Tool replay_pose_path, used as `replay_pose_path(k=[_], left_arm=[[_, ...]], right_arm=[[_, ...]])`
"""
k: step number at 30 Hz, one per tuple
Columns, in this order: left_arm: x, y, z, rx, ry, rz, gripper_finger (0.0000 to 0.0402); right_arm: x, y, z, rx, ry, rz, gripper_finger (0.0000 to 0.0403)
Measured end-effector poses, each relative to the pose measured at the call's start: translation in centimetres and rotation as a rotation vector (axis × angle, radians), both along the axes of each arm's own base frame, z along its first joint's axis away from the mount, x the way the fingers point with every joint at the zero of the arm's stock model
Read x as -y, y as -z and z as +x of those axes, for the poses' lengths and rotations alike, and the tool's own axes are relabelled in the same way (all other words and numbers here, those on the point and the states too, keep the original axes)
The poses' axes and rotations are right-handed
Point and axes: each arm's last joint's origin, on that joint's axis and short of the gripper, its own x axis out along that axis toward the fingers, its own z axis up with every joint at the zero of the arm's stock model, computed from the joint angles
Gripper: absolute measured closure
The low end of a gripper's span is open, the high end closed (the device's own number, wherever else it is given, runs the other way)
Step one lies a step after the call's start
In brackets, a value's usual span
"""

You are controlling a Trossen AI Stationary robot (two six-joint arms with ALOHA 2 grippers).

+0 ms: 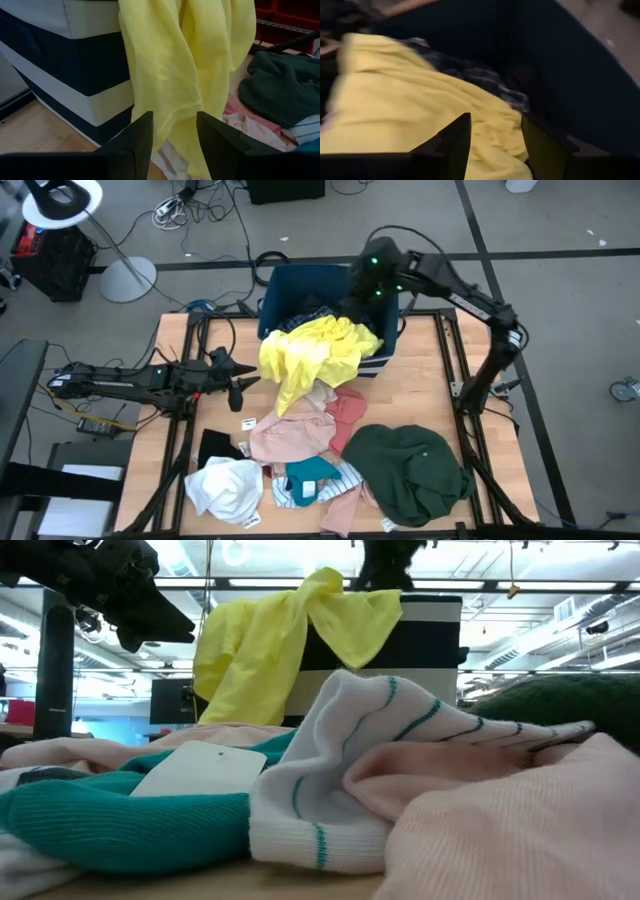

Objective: Sort clothes
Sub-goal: Put the yellow shirt into the blue laundry bin

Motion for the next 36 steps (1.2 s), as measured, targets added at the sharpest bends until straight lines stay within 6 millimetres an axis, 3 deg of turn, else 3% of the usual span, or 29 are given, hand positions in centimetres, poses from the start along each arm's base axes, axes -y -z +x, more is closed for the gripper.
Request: replay_pose_path(k=[4,11,24,27,32,36], left_arm=[[0.0,0.0,0.0,0.000,0.000,0.001,0.0245],[0.0,0.0,0.0,0.000,0.000,0.001,0.0245],[0.0,0.0,0.0,0.001,-0.001,-0.002,0.0245],[0.0,0.0,0.0,0.001,-0.001,-0.002,0.0245],[0.0,0.0,0.0,-0.002,0.001,0.002,0.0245],[0.0,0.0,0.0,-0.002,0.001,0.004,0.0245]], right_arm=[[-3.0,-1.0,0.5,0.044,-0.126,-0.027,0.0225],[-6.5,0.8,4.4,0.021,-0.295,-0.071,0.0226],[-5.8,6.7,9.5,-0.099,-0.338,-0.052,0.0233],[-5.7,7.5,10.0,-0.121,-0.372,-0.054,0.0263],[-5.7,6.8,9.8,-0.097,-0.415,-0.108,0.0385],[-5.6,4.5,8.7,-0.019,-0.384,-0.160,0.0395]])
